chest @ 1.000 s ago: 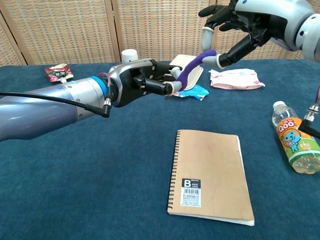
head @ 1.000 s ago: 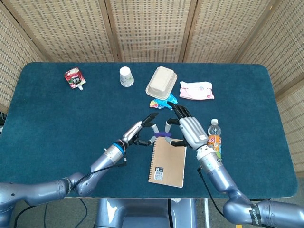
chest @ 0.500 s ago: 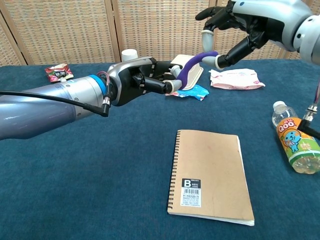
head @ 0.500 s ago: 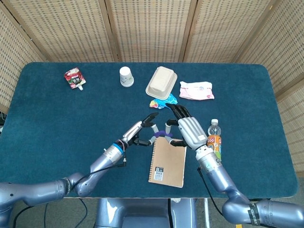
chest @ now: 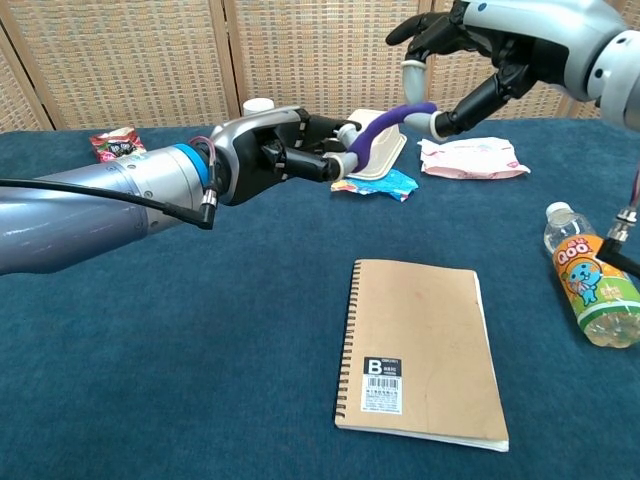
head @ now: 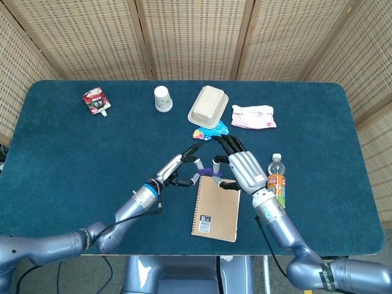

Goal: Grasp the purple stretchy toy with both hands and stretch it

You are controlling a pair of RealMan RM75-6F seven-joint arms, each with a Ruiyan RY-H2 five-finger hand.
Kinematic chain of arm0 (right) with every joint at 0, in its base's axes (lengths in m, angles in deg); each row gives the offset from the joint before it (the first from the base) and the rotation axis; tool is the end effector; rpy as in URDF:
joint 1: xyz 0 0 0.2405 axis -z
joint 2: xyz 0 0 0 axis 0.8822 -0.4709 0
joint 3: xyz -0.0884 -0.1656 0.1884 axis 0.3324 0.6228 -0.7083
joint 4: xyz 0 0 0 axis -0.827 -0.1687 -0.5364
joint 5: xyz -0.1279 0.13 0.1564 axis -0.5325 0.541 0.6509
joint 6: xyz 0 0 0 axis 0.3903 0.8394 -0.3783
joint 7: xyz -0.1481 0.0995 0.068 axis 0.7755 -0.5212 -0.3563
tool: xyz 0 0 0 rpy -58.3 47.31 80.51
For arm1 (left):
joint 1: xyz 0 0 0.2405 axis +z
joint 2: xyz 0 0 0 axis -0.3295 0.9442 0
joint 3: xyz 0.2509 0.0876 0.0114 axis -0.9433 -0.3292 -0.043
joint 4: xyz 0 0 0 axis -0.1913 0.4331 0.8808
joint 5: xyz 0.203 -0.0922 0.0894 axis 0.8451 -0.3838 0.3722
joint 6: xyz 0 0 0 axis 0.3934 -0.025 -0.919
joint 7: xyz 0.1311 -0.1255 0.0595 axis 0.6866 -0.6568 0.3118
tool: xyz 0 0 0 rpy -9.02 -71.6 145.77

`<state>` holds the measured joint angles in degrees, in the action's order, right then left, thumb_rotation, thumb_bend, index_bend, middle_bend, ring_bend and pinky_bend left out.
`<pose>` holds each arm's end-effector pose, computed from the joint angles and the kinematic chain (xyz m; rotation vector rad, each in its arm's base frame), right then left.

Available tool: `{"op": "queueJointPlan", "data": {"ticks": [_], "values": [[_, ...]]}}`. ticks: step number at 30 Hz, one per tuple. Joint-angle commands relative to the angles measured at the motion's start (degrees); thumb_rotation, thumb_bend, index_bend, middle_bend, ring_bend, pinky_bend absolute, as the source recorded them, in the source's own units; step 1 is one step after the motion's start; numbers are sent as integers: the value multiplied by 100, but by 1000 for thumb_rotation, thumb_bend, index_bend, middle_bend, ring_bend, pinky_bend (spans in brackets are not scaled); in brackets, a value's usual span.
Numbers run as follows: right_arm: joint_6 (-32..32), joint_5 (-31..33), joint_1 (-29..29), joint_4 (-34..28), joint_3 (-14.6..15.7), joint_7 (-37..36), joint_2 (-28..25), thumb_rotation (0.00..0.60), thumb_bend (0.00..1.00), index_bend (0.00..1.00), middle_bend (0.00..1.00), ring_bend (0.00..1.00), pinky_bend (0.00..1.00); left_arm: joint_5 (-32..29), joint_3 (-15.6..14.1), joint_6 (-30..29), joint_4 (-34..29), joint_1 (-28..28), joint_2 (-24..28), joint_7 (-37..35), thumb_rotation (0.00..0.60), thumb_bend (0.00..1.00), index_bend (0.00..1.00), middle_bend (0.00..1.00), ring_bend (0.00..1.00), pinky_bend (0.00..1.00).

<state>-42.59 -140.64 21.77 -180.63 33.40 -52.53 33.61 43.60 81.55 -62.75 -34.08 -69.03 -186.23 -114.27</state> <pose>-0.0598 -0.3670 0.0206 1.6945 -1.1560 1.3899 -0.0239 0.4015 -0.1134 -1.6117 -1.9969 -1.5532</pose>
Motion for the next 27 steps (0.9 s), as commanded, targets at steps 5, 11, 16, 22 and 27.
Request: {"op": "queueJointPlan", "data": {"ticks": [5, 11, 16, 22, 27], "values": [[4, -125, 39, 10, 57, -38, -66, 600, 655, 702, 174, 0, 0, 118, -27, -443, 188, 32, -58, 554, 600, 546, 690, 0, 0, 0], [-49, -224, 127, 89, 108, -67, -201, 600, 660, 707, 180, 0, 0, 160, -77, -647, 322, 100, 105, 961, 600, 556, 709, 0, 0, 0], [-91, -217, 281, 211, 146, -260, -385, 600, 662, 710, 182, 0, 0, 197, -134, -766, 471, 247, 399, 1067, 600, 558, 722, 0, 0, 0], [-178, -390, 517, 452, 256, -482, -729, 600, 662, 714, 184, 0, 0, 364, -274, -917, 757, 501, 887, 1002, 600, 558, 723, 0, 0, 0], [-287, -544, 756, 722, 368, -674, -1058, 600, 662, 716, 186, 0, 0, 577, -423, -1120, 1076, 766, 1421, 906, 600, 558, 734, 0, 0, 0]]}}
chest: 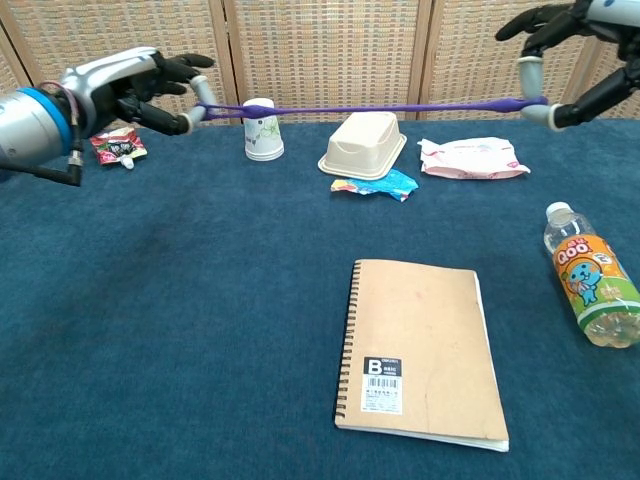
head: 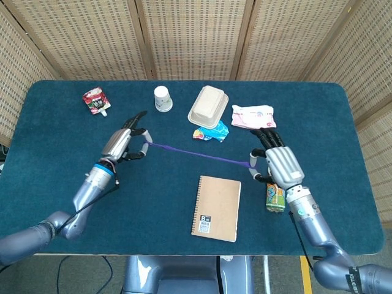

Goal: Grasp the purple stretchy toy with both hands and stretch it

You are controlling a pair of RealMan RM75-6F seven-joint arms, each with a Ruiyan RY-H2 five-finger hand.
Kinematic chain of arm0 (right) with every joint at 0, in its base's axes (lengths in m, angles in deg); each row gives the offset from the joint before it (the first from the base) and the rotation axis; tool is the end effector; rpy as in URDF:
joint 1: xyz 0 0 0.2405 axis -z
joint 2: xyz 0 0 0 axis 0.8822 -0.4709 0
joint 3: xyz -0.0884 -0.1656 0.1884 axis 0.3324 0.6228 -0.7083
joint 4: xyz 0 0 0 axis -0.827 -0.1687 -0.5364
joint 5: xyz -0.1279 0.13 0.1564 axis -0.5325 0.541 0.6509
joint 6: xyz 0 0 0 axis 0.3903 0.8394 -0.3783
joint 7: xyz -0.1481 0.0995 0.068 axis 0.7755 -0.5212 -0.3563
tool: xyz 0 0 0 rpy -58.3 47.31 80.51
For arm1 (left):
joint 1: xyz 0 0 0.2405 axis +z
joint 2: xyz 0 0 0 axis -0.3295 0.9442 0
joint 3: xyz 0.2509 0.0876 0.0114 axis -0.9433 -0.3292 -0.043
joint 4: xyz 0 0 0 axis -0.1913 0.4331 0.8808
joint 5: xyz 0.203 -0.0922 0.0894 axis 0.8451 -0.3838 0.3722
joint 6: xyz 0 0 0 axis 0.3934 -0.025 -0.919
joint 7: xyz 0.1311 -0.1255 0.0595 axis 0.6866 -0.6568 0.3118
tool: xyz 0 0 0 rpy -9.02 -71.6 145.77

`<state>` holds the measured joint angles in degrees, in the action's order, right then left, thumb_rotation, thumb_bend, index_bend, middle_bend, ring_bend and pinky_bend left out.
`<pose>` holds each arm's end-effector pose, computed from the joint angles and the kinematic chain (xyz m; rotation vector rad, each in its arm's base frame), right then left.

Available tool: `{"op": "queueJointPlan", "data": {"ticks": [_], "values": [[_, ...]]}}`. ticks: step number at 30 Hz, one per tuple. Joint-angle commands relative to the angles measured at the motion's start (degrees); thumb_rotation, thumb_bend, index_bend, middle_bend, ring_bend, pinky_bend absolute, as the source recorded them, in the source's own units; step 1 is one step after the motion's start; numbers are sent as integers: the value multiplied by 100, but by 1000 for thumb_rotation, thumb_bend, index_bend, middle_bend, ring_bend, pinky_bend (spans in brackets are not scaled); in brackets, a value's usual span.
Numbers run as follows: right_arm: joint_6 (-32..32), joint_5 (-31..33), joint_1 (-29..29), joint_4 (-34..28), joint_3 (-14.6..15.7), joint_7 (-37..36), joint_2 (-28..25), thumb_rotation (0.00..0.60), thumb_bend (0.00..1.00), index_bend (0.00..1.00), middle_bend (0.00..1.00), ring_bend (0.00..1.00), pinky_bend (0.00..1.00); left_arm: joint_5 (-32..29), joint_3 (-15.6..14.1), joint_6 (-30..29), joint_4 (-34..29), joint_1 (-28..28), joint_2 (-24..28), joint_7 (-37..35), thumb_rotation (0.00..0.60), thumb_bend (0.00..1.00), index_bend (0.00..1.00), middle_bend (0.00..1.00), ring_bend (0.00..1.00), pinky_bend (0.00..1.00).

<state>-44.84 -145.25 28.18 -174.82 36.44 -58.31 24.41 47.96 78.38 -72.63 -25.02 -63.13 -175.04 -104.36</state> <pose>-0.1505 -0.3811 0.0738 1.5964 -1.0261 1.2394 -0.1458 0.4653 -0.0065 -1.5694 -1.3515 -1.4260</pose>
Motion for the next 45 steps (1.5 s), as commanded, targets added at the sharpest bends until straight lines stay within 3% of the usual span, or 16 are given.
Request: {"op": "queueJointPlan", "data": {"ticks": [1, 15, 22, 30, 45], "values": [[-82, -106, 152, 206, 82, -117, -186, 600, 662, 717, 187, 0, 0, 172, -130, -166, 220, 226, 408, -110, 600, 558, 736, 0, 0, 0], [-577, -560, 846, 1823, 445, -574, -570, 600, 662, 723, 191, 0, 0, 364, -450, -624, 1220, 1010, 1861, -321, 600, 558, 747, 0, 0, 0], [-797, -772, 1129, 2259, 531, -923, -698, 600, 662, 724, 191, 0, 0, 301, -580, -577, 1018, 1273, 2491, -24, 600, 559, 747, 0, 0, 0], [-899, -908, 1246, 2903, 563, -604, -787, 600, 662, 724, 191, 0, 0, 220, -693, -575, 1164, 1414, 2629, 636, 600, 562, 748, 0, 0, 0], [-512, -389, 1539, 4687, 427, -1134, -690, 600, 662, 724, 192, 0, 0, 19, -747, -164, 2487, 1605, 2374, -56, 600, 568, 749, 0, 0, 0]]}}
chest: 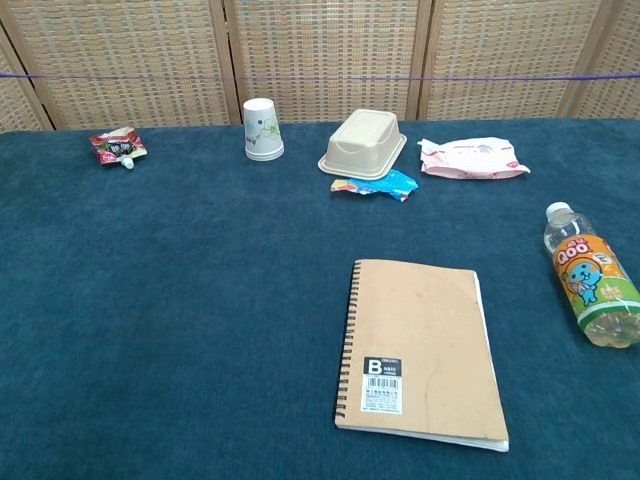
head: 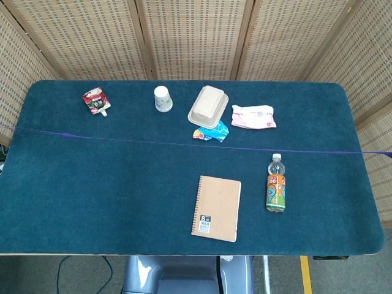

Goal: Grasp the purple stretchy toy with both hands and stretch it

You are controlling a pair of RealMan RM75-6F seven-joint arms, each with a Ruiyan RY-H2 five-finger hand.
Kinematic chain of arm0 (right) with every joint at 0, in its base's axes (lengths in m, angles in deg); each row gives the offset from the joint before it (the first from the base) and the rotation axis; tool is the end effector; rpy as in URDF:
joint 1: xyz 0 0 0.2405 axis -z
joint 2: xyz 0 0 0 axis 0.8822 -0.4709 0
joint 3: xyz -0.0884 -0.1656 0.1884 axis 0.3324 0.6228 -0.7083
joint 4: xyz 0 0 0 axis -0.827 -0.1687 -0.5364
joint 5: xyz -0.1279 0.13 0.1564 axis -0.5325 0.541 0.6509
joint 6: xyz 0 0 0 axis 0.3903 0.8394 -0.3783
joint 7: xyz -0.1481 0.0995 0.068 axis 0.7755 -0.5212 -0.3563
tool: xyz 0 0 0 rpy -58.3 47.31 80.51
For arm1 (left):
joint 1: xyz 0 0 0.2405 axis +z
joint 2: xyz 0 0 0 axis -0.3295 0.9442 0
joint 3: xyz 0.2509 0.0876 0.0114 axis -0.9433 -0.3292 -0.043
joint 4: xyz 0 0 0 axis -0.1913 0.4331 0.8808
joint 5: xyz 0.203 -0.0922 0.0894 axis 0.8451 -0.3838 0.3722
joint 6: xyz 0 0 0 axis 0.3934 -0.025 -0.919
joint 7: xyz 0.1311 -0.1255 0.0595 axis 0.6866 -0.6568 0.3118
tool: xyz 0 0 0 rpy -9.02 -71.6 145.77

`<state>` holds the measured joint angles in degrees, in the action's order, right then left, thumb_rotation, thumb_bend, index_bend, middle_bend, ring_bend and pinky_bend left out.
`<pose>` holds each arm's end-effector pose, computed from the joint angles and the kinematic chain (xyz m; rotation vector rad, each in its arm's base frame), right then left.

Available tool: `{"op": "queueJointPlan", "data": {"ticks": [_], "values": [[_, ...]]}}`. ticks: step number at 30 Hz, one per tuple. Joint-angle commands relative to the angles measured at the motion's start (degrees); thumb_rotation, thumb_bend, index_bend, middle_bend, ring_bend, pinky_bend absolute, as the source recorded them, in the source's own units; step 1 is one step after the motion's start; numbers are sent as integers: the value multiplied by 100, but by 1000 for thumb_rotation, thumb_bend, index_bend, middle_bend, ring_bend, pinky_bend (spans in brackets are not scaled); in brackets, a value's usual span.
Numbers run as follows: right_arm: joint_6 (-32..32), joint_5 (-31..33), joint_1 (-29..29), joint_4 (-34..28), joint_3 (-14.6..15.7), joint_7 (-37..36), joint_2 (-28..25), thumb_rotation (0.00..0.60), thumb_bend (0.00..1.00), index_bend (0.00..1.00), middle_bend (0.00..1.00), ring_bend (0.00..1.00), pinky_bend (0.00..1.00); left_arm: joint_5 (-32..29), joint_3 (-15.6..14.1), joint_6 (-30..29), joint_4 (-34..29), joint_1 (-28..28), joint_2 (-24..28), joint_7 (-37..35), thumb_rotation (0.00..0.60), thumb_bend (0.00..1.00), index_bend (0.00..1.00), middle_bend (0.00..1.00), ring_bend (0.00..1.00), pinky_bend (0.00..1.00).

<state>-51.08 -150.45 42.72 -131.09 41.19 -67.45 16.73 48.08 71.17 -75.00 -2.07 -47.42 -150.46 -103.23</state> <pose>-0.4029 -0.3605 0.2817 1.3341 -0.4849 0.6090 -0.4054 0.4316 0.2987 -1.2874 -0.7499 -0.7345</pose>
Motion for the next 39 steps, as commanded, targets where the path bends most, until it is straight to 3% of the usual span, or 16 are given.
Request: {"op": "queueJointPlan", "data": {"ticks": [1, 14, 21, 30, 35, 39], "values": [[124, 145, 103, 415, -58, -284, 101, 600, 662, 724, 192, 0, 0, 20, -36, 86, 272, 41, -113, -208, 600, 568, 749, 0, 0, 0], [199, 8, 236, 1529, 3, -507, 456, 600, 662, 721, 197, 0, 0, 138, -122, 131, 1107, 147, -430, -558, 600, 568, 750, 0, 0, 0], [561, 199, 382, 2166, -55, -878, 604, 600, 663, 719, 198, 0, 0, 109, -109, 184, 1440, 244, -483, -787, 600, 569, 750, 0, 0, 0], [280, -79, 530, 2621, 43, -1416, 760, 600, 663, 719, 198, 0, 0, 138, -97, 211, 1638, 280, -531, -1022, 600, 569, 750, 0, 0, 0], [-416, -417, 472, 2088, 31, -1781, 615, 600, 663, 720, 199, 0, 0, 276, -68, -112, 1216, 290, -391, -1373, 600, 570, 750, 0, 0, 0], [-973, -725, 314, 513, -104, -1812, 44, 600, 662, 720, 199, 0, 0, 484, -9, -618, 111, 359, 107, -1842, 600, 569, 748, 0, 0, 0]]}}
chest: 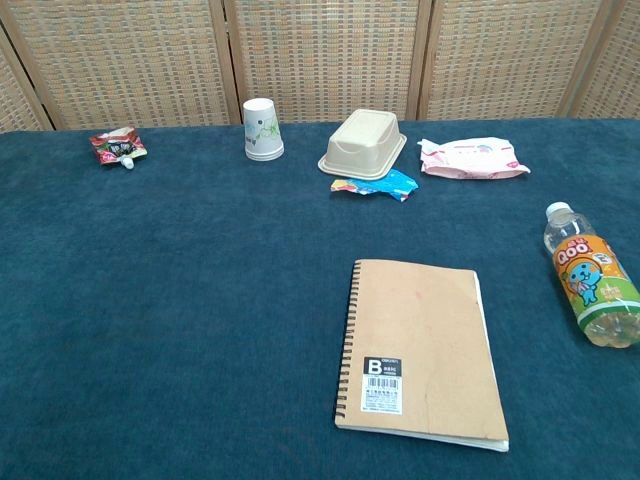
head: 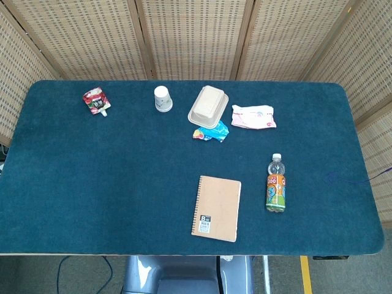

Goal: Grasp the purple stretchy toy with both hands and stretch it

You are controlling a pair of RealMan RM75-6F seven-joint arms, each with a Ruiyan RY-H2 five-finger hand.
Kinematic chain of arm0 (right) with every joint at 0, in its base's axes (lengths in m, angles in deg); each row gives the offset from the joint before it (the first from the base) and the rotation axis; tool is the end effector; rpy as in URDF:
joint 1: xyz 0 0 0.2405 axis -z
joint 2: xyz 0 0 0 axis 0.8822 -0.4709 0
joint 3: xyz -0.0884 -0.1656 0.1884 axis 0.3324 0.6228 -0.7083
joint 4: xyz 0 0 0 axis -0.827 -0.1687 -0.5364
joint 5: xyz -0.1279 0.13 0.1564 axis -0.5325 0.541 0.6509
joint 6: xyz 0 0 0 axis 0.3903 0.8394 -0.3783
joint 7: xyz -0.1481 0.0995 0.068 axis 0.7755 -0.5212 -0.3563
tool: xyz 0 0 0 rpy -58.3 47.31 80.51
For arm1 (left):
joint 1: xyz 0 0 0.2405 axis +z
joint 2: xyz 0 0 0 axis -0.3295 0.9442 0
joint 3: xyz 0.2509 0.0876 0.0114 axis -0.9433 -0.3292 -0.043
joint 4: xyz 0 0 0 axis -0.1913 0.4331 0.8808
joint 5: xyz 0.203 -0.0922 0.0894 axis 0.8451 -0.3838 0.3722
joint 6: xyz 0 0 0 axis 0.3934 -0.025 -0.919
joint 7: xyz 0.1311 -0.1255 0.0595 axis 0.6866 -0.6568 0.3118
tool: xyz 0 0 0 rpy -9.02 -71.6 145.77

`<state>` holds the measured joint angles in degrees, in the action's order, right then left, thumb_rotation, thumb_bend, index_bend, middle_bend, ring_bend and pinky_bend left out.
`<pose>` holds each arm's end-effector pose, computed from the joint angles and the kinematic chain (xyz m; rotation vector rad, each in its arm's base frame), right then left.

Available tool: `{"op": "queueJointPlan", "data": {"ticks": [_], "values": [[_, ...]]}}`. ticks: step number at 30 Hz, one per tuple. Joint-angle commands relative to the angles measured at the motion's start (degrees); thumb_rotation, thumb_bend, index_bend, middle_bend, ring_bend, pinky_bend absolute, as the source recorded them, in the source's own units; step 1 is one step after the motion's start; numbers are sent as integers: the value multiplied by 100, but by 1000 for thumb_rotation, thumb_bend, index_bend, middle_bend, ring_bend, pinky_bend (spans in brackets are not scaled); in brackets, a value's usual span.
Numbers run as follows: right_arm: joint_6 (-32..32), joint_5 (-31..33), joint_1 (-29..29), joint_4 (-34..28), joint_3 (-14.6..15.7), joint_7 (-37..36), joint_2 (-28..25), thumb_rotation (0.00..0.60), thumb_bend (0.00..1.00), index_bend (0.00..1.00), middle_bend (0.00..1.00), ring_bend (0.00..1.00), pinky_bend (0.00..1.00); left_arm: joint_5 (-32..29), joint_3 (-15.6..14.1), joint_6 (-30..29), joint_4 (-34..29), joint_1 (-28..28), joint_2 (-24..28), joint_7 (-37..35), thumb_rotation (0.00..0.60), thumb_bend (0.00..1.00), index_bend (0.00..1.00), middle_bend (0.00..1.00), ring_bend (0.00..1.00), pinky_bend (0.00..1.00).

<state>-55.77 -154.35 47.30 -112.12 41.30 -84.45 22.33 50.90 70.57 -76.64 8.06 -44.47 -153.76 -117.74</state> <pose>-0.4450 -0.3262 0.3200 1.2816 -0.4706 0.6734 -0.4386 0.4106 0.3191 -1.2051 -0.8225 -0.8247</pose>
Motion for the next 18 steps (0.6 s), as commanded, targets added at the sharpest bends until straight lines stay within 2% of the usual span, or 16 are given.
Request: {"op": "queueJointPlan", "data": {"ticks": [1, 5, 9, 12, 14, 18], "values": [[-538, -375, -184, -1881, -152, -10, -696, 600, 662, 720, 199, 0, 0, 232, 60, -539, -1180, 85, 567, -382, 600, 569, 747, 0, 0, 0], [-422, -460, -399, -4184, -332, 874, -1510, 600, 662, 719, 199, 0, 0, 276, 75, -651, -2687, 150, 1262, 52, 600, 569, 731, 0, 0, 0], [-171, -479, -626, -5459, -436, 1791, -1818, 600, 662, 719, 199, 0, 0, 95, 83, -544, -3991, 173, 1772, 991, 600, 570, 705, 0, 0, 0], [57, -460, -809, -5990, -466, 2389, -1785, 600, 662, 719, 199, 0, 0, -144, 67, -267, -4948, 97, 2061, 1765, 600, 570, 684, 0, 0, 0], [273, -482, -948, -6123, -408, 2748, -1591, 600, 661, 719, 199, 0, 0, -228, 27, -97, -5378, -33, 1969, 2403, 600, 570, 679, 0, 0, 0], [451, -407, -1029, -6003, -306, 3089, -1240, 600, 660, 719, 199, 0, 0, -425, 40, -170, -5574, -108, 1557, 3003, 600, 570, 681, 0, 0, 0]]}}
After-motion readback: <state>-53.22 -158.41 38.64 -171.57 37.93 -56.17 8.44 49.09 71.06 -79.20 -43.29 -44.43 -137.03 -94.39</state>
